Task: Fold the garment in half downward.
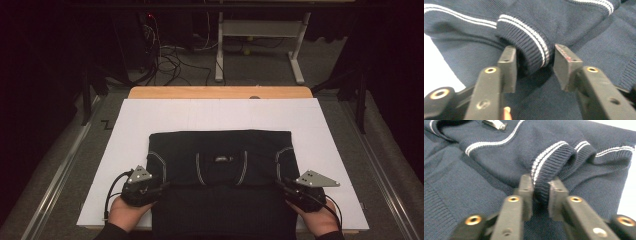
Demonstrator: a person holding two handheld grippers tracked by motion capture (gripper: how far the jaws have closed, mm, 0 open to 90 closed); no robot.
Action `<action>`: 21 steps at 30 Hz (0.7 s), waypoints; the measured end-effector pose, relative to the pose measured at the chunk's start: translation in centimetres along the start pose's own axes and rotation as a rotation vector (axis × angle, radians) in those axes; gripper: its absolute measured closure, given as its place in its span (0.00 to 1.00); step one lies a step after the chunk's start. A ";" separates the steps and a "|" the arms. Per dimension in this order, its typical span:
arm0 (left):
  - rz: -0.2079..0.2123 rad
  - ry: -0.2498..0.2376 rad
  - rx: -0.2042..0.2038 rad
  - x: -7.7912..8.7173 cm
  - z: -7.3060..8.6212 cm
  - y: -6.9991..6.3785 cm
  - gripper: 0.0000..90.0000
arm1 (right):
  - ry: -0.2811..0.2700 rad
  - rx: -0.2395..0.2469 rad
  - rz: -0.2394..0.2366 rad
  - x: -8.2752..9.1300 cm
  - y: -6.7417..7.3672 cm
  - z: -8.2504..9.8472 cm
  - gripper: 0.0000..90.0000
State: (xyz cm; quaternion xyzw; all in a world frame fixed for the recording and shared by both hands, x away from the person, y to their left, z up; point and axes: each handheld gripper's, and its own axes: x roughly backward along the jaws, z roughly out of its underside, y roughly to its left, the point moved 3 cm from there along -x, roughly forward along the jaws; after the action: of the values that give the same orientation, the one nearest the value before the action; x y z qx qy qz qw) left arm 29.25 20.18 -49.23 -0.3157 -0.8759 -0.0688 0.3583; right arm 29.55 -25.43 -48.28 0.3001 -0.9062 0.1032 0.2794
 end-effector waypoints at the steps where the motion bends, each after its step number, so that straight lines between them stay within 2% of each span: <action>1: -0.007 -0.027 0.011 0.6 0.0 0.3 0.53 | -0.007 -0.007 0.003 0.1 -0.1 0.0 0.72; 4: -0.025 -0.075 0.042 1.5 0.0 1.0 0.48 | -0.034 -0.035 0.009 0.7 -0.3 0.0 0.63; 7: -0.035 -0.093 0.056 2.0 0.0 1.4 0.43 | -0.065 -0.055 0.016 1.3 -0.5 -0.1 0.57; 13: -0.034 -0.139 0.021 2.1 -0.5 1.2 0.36 | -0.099 -0.070 0.037 1.7 -0.8 -0.3 0.39; 15: -0.017 -0.153 0.023 2.1 -0.8 1.2 0.31 | -0.110 -0.079 0.032 1.6 -0.9 -0.3 0.35; 17: -0.007 -0.165 0.039 2.0 -1.2 1.1 0.24 | -0.125 -0.083 0.034 1.7 -0.9 -0.5 0.30; 21: 0.024 -0.205 0.065 2.2 -2.3 1.0 0.15 | -0.145 -0.090 0.036 1.8 -1.1 -0.9 0.23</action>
State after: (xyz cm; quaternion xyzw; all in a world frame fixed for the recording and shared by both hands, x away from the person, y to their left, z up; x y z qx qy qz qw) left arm 30.04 21.30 -46.18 -0.3198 -0.9059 -0.0034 0.2776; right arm 29.44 -26.82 -46.48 0.2775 -0.9331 0.0456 0.2244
